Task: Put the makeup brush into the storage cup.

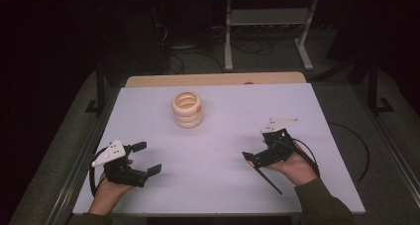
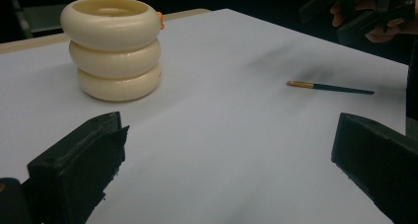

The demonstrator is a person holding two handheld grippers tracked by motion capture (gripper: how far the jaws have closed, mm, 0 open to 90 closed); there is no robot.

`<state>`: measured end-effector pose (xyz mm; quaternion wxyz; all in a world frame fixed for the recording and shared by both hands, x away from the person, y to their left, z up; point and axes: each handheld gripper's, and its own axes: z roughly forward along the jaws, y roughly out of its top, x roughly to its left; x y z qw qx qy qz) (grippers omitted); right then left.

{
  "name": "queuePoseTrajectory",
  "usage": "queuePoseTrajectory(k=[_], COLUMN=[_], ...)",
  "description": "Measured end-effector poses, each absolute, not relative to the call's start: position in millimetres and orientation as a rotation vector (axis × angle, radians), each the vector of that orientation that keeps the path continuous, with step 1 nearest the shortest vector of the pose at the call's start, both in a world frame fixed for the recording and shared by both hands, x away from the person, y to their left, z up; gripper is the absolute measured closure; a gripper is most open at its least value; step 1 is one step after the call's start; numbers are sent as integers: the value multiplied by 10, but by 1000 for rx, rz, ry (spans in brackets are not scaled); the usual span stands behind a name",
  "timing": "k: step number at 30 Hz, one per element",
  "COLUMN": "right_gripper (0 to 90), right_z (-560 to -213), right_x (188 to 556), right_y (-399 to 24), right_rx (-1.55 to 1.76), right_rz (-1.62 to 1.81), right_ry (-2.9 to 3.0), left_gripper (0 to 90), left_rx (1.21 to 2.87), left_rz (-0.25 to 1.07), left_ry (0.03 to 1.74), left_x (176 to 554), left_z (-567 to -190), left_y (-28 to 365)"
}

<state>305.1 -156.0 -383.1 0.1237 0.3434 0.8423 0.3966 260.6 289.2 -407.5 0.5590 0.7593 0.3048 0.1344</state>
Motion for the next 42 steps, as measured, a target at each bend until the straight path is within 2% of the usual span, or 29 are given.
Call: queuePoseTrajectory(k=[42], right_gripper=[0], right_z=[-3836], right_x=[3153], right_y=[-1514], right_rx=[1083], right_rz=[757], right_ry=[2671], left_gripper=[0], left_rx=[1796], left_rz=[314], left_ry=[712], left_x=[2624], left_z=[-4087], left_y=[2900])
